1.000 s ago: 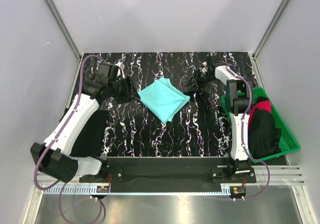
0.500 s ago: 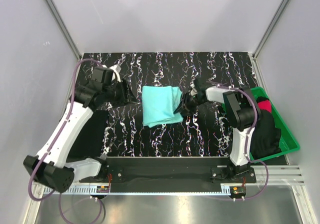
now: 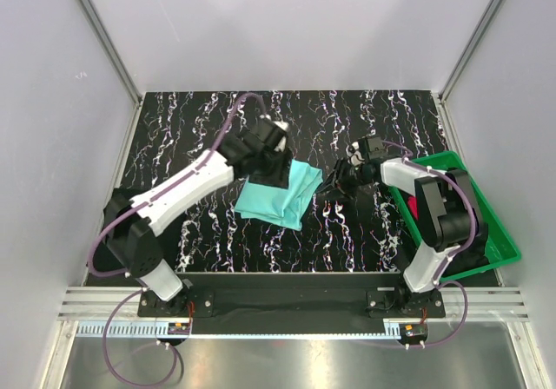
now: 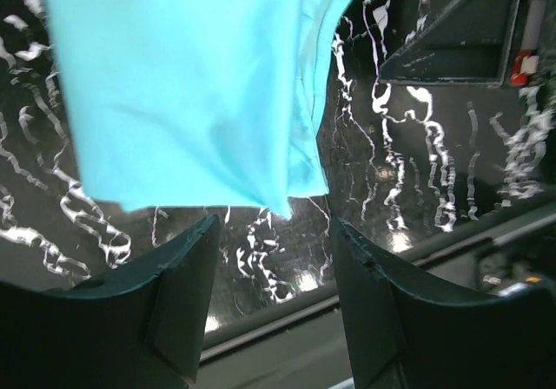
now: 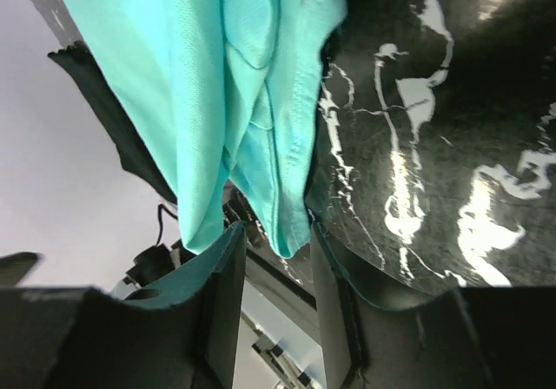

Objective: Fold and stack the t-shirts
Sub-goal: Fold the tshirt

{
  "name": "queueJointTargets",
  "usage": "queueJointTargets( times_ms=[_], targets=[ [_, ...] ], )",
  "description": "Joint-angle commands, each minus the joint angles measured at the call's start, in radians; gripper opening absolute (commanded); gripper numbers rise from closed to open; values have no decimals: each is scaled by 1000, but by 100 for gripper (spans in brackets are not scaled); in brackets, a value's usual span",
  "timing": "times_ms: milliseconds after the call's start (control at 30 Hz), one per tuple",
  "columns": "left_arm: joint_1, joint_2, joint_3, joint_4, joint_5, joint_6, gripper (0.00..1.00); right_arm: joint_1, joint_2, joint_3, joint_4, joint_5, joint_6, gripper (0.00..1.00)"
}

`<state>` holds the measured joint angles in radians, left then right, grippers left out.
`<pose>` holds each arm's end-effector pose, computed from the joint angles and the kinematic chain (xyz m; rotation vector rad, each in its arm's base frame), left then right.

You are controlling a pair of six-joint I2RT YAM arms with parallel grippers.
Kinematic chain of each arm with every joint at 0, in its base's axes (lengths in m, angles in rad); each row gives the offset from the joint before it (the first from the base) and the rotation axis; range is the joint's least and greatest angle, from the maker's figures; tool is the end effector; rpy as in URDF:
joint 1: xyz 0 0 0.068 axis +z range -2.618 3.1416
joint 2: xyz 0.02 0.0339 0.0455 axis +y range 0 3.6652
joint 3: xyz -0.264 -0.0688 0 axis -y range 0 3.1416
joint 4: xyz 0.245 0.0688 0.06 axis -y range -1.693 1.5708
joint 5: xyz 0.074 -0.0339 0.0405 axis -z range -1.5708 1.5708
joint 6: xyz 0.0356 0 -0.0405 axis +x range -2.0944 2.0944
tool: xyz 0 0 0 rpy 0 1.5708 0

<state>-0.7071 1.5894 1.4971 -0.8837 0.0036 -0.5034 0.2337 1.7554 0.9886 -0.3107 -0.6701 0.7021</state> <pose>0.2552 -0.2183 0.3238 0.2675 2.6030 -0.4602 0.3206 0.0990 0.1565 0.4065 2.7496 1.1748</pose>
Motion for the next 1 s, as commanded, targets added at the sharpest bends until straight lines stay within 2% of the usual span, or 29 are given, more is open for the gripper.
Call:
queueJointTargets(
  times_ms=[0, 167, 367, 500, 633, 733, 967],
  targets=[
    [-98, 33, 25, 26, -161, 38, 60, 10, 24, 60, 62, -62, 22, 42],
    [-167, 38, -21, 51, -189, 23, 67, -5, 87, 130, 122, -98, 98, 52],
    [-196, 99, -29, 74, -208, 22, 69, -20, 205, 234, 133, -124, 138, 54],
    [-200, 153, -24, 92, -237, 38, 69, -25, 217, 207, 140, -121, 149, 47],
    [-198, 218, 17, 103, -267, 77, 68, -24, 204, 147, 177, -155, 139, 23],
    [-198, 270, 55, 114, -281, 97, 67, -25, 196, 111, 185, -174, 117, 15],
    [-196, 374, 123, 117, -333, 152, 61, -24, 188, 64, 197, -192, 103, 11]
  ],
)
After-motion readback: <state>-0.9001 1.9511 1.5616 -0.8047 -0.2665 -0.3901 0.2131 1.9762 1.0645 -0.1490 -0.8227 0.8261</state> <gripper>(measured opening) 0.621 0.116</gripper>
